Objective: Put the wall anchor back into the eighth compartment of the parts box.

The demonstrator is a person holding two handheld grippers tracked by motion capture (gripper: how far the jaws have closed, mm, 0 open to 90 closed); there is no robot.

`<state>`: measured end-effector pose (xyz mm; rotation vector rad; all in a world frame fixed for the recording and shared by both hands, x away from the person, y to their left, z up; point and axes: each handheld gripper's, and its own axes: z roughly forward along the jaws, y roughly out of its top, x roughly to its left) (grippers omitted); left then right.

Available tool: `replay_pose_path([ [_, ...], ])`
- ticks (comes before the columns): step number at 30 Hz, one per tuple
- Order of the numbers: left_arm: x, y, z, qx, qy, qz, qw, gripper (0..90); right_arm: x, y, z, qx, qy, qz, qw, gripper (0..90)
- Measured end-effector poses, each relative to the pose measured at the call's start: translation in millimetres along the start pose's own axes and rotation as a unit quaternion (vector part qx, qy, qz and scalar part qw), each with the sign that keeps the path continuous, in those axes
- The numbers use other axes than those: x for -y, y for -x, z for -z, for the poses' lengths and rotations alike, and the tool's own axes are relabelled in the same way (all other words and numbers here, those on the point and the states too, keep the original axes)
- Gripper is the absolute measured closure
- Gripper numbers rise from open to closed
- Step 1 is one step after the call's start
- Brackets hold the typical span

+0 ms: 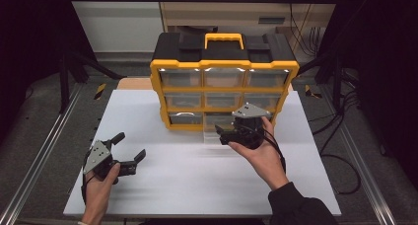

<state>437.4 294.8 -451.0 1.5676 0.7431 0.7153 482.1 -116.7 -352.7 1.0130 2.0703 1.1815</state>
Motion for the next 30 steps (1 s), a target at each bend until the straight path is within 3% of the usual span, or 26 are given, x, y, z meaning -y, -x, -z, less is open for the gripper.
replay_pose_path([
  [16, 0.5, 1.2, 0.2, 0.000, -0.003, -0.002, 1.0000, 0.9, 12.9, -2.7, 12.7, -0.011, 0.035, 0.021, 0.9991, 5.8],
  [30, 0.6, 0.6, 0.5, -0.001, -0.003, -0.002, 1.0000, 1.0, 41.2, 1.9, 23.6, 0.000, 0.051, 0.009, 0.9987, 7.6],
])
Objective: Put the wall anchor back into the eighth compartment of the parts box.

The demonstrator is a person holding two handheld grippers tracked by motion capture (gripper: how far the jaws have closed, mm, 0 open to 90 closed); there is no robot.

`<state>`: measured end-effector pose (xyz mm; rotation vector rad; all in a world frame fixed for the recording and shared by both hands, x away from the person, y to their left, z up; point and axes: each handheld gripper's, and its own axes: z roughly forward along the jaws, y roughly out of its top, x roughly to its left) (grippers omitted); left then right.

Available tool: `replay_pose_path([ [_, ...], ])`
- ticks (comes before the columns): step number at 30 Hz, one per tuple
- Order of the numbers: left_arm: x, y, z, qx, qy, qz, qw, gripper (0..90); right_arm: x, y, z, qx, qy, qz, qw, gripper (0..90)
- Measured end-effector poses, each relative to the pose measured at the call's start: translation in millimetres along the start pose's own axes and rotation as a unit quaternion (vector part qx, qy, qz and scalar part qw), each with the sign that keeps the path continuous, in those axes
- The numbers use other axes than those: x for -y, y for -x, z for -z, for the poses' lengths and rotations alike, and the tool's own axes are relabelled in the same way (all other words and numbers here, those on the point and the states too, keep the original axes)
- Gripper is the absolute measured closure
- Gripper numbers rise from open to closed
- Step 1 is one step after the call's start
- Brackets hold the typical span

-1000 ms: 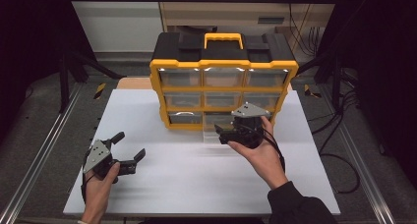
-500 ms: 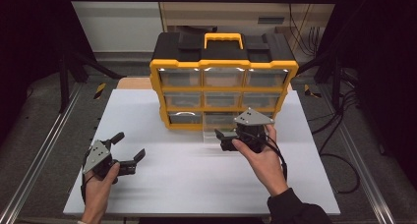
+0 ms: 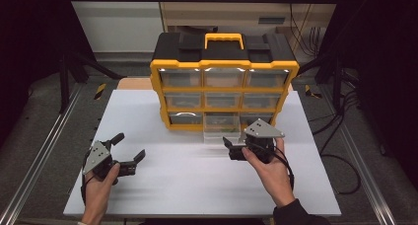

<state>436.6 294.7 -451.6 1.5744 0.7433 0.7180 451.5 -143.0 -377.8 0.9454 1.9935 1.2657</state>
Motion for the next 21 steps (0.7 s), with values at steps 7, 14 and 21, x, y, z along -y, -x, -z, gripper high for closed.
replay_pose_path([
  [7, 0.0, -0.3, 0.3, -0.001, 0.000, 0.001, 1.0000, 1.0, 7.9, 0.9, 0.4, 0.005, 0.020, -0.002, 0.9998, 9.1],
  [14, 0.0, -0.3, -0.1, -0.001, 0.000, 0.000, 1.0000, 1.0, 15.7, 0.0, -0.6, -0.002, 0.024, -0.003, 0.9997, 9.3],
  [21, -0.1, -0.6, 1.2, -0.002, 0.001, 0.000, 1.0000, 1.0, 25.1, 1.8, -0.2, -0.010, 0.026, -0.010, 0.9996, 7.6],
])
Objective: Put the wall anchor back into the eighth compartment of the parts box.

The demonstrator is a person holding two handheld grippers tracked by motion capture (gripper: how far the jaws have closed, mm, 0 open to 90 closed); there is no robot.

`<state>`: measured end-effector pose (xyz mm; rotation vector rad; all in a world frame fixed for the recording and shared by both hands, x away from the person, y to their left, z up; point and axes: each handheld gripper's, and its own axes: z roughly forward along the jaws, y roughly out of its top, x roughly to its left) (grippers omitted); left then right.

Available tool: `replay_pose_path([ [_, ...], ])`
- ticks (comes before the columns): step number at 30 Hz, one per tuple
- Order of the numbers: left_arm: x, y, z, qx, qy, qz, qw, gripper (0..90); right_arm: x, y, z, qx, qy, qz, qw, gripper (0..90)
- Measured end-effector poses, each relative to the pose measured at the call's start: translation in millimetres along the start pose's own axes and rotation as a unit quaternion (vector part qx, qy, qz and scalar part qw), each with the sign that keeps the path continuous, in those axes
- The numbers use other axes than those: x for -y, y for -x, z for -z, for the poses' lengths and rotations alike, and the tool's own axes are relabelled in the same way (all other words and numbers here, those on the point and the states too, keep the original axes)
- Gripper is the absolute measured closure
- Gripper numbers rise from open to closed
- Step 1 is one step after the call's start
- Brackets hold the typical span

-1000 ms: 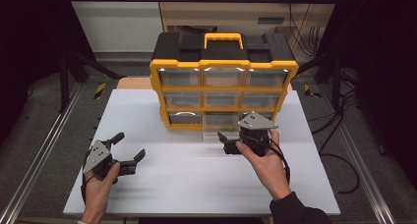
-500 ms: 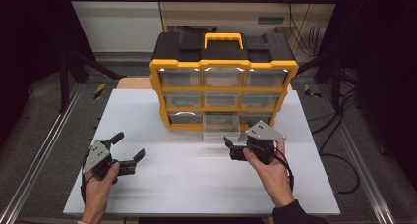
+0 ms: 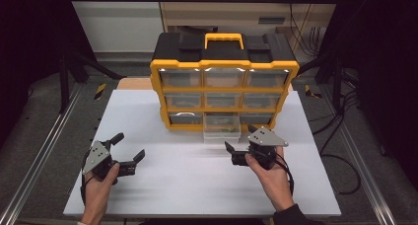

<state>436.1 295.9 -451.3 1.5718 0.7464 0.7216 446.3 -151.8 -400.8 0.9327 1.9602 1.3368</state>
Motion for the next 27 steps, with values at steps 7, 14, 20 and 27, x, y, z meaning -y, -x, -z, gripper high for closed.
replay_pose_path([
  [7, 0.1, 0.2, -0.3, 0.001, -0.001, -0.001, 1.0000, 1.0, 9.2, 2.5, 1.6, 0.004, -0.007, -0.014, 0.9999, 6.1],
  [14, 0.1, 0.3, -0.4, 0.001, -0.001, -0.001, 1.0000, 1.0, 19.2, 3.2, 2.8, 0.002, -0.014, -0.025, 0.9996, 6.3],
  [20, 0.0, 0.2, -0.2, 0.000, -0.001, -0.001, 1.0000, 1.0, 27.5, 3.0, 1.7, 0.001, -0.021, -0.031, 0.9993, 7.1],
  [27, 0.0, 0.3, -0.3, 0.001, -0.001, -0.001, 1.0000, 1.0, 34.7, 2.1, -0.2, -0.001, -0.029, -0.034, 0.9990, 7.7],
])
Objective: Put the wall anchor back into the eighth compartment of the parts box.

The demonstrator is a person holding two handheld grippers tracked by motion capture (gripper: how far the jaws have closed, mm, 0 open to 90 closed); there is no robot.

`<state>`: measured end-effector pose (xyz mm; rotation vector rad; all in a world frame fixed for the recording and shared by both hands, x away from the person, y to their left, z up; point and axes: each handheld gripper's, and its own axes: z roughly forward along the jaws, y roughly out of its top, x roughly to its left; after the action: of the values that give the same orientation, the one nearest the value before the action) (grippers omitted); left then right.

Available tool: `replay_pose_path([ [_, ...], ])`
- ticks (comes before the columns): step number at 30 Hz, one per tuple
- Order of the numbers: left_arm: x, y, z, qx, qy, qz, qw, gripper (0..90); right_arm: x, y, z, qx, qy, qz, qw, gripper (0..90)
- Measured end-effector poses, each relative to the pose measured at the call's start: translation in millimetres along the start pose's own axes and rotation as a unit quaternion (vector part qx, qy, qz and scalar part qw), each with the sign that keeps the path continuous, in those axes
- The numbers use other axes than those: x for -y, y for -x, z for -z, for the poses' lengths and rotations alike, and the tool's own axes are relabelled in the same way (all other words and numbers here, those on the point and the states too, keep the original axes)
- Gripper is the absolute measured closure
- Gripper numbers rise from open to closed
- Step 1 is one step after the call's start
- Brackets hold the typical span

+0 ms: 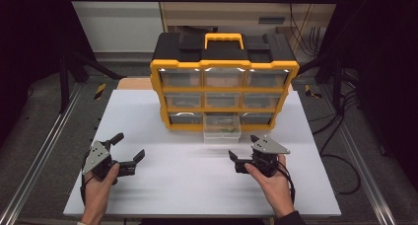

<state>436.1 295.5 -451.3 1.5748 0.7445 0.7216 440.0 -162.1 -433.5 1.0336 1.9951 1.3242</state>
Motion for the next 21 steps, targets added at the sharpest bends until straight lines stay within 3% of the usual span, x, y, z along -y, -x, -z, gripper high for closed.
replay_pose_path([
  [21, 0.0, -0.5, 0.3, -0.002, 0.000, 0.001, 1.0000, 1.0, 6.8, -3.6, -6.9, -0.008, -0.036, -0.004, 0.9993, 10.4],
])
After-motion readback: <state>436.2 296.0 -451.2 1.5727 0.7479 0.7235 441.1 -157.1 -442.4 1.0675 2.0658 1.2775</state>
